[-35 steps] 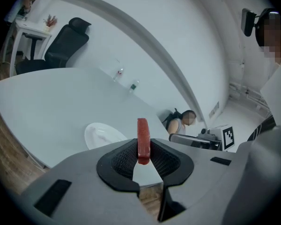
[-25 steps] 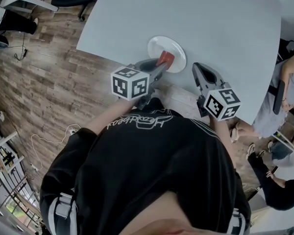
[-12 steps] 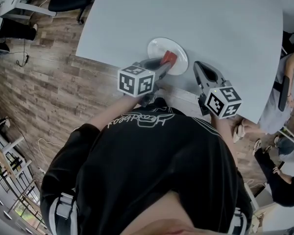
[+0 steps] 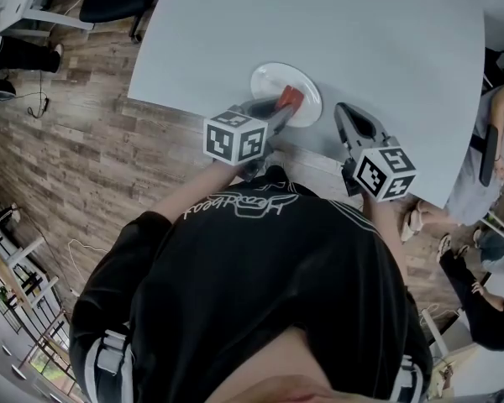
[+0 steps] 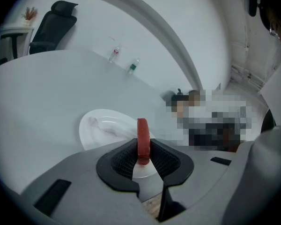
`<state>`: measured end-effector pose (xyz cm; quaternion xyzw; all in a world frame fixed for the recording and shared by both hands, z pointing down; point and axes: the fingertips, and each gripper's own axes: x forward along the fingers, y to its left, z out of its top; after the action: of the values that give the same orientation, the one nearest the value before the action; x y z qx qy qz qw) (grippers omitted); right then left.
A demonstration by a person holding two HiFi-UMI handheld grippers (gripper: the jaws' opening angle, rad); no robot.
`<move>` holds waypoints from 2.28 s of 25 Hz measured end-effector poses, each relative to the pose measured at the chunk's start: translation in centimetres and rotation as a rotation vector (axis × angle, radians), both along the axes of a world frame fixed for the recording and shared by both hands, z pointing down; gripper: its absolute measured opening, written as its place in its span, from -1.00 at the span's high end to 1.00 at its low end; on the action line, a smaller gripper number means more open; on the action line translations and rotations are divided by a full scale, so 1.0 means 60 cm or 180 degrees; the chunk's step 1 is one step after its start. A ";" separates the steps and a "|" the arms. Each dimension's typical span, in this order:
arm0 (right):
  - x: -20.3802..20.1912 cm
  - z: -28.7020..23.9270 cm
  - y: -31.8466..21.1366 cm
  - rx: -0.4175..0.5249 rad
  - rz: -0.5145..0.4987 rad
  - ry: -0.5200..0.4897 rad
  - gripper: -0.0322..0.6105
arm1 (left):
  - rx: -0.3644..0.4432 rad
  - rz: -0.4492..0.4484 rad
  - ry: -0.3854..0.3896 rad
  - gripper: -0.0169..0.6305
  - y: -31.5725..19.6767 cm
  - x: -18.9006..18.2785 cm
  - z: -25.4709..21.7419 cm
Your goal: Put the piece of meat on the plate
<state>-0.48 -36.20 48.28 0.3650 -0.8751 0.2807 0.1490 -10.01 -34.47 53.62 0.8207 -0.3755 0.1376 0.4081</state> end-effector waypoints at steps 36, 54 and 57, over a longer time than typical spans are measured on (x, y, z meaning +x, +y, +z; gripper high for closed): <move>0.000 0.021 -0.010 -0.0073 0.0043 0.0001 0.87 | 0.0397 0.0056 -0.0609 0.19 -0.025 -0.027 0.013; -0.040 -0.015 0.011 0.0071 -0.0348 -0.0034 0.87 | 0.0749 -0.0186 0.0180 0.28 0.004 -0.041 -0.113; -0.041 -0.039 0.030 0.0125 -0.0445 -0.0059 0.87 | 0.0807 -0.0216 0.0260 0.57 0.029 -0.035 -0.147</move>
<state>-2.95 -34.38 45.93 0.3032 -0.9051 0.2558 0.1530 -12.13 -32.72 44.78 0.8574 -0.4005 0.0416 0.3204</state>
